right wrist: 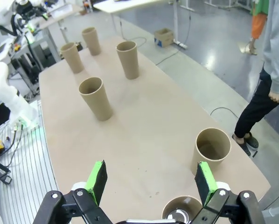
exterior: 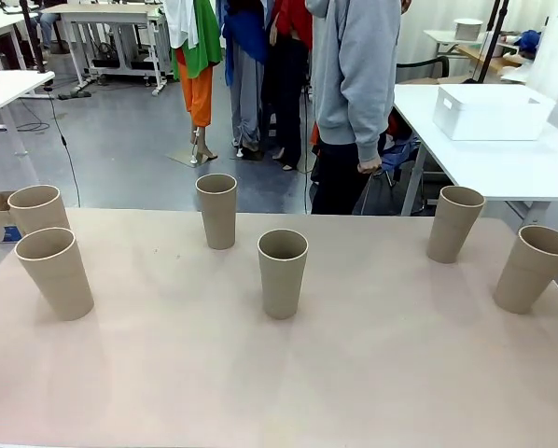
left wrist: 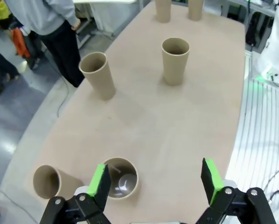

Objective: Stack the cups and store them in the basket.
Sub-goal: Pick up two Reusable plastic cups , one in each hand.

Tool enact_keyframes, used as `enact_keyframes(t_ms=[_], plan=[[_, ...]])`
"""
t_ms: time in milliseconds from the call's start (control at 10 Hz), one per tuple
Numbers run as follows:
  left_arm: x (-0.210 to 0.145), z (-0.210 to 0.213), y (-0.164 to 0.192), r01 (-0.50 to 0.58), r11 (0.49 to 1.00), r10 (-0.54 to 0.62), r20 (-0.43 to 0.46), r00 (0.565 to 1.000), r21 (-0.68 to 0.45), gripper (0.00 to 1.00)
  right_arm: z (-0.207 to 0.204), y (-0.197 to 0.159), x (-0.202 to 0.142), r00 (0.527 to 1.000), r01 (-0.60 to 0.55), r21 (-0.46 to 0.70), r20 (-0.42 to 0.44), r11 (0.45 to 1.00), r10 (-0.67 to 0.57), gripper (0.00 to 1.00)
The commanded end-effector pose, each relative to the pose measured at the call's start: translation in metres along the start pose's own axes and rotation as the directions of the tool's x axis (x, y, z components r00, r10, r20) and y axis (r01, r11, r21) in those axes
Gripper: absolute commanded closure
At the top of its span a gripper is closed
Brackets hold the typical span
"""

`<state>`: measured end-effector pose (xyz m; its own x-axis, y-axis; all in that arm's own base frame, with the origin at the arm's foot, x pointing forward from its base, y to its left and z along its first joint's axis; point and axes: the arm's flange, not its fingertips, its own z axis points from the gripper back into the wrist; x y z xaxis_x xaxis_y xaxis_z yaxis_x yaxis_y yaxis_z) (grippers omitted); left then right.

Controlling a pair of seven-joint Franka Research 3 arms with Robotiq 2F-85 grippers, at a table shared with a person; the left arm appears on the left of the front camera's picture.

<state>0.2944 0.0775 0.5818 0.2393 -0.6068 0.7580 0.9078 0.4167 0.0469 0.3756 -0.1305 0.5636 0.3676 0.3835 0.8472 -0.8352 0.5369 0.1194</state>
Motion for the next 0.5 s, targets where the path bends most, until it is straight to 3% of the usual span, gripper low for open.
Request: enact_keyframes(t_ms=[0,400], plan=[[0.0021,-0.0058,-0.0022,-0.005,1.000,0.004,-0.009,1.000,-0.015,0.00,-0.0001,-0.0011,-0.0012,1.000,0.014,-0.004,-0.012,1.000,-0.014,0.00],[0.0021,-0.0058,-0.0022,-0.005,1.000,0.004,-0.009,1.000,-0.015,0.00,-0.0001,-0.0011,-0.0012,1.000,0.014,-0.004,-0.012,1.000,-0.014,0.00]])
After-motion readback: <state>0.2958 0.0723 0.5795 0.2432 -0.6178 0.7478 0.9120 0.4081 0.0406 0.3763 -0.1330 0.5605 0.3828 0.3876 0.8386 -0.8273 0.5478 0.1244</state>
